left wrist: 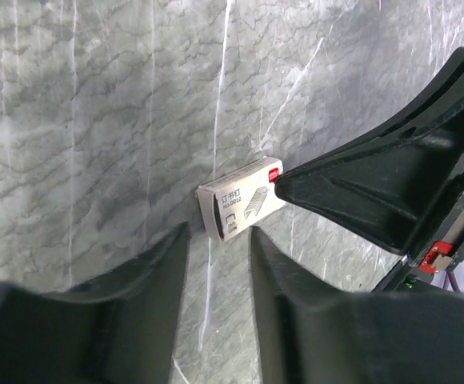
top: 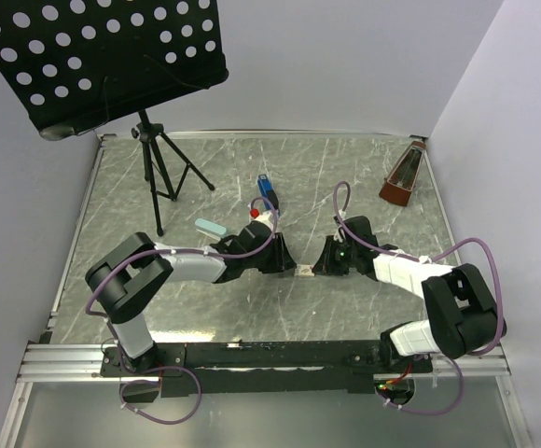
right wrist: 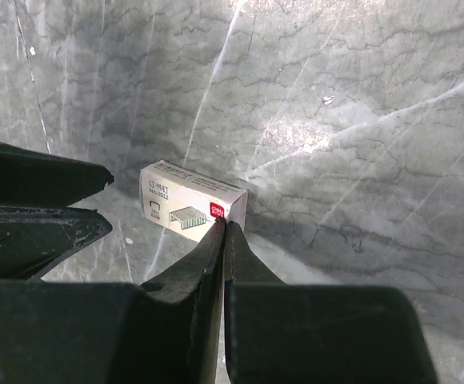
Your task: Load the staples into the stapler
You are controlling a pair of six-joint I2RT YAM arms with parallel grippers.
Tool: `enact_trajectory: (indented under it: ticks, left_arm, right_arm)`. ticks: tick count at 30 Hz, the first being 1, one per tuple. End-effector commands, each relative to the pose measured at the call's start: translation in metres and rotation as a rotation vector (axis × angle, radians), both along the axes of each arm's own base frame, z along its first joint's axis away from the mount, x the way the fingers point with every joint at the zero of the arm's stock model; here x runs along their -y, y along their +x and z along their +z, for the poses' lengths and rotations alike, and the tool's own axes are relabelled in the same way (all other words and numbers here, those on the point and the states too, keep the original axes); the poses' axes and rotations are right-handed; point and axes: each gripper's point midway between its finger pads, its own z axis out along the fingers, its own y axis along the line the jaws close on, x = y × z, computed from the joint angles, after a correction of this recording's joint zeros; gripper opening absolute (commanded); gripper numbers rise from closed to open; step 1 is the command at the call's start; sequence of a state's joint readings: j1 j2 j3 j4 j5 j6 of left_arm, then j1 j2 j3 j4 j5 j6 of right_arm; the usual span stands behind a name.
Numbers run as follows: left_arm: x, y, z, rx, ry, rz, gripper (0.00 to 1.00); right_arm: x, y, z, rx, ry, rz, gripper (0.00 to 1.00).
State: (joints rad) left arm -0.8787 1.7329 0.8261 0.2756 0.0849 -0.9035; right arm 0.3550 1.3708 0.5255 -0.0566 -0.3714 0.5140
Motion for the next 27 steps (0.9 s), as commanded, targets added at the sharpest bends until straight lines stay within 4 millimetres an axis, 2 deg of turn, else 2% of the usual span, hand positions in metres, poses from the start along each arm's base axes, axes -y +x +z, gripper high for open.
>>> enact_trajectory:
  ticks: [1,7,12,17,21,27]
  left_arm:
    - [0.015,0.008,0.011,0.015,-0.019,-0.009,0.38]
    - [0.018,0.007,0.003,0.004,0.038,-0.016,0.34]
    - [0.009,0.009,-0.009,-0.006,0.115,0.015,0.32]
    - [0.008,0.003,-0.009,-0.009,0.144,-0.002,0.31]
    - [0.009,0.004,-0.010,0.014,0.178,0.005,0.22]
    - [0.012,0.005,-0.011,0.024,0.210,0.002,0.19]
  right_arm:
    - [0.000,0.002,0.007,0.034,-0.038,0.015,0.05]
    - [0.000,0.002,0.007,0.036,-0.061,0.012,0.06]
    - [0.000,0.002,0.008,0.042,-0.068,0.013,0.06]
    - [0.000,0.002,0.007,0.042,-0.073,0.012,0.06]
    - [0.000,0.002,0.008,0.043,-0.074,0.009,0.06]
    - [-0.001,0.001,0.007,0.043,-0.076,0.013,0.06]
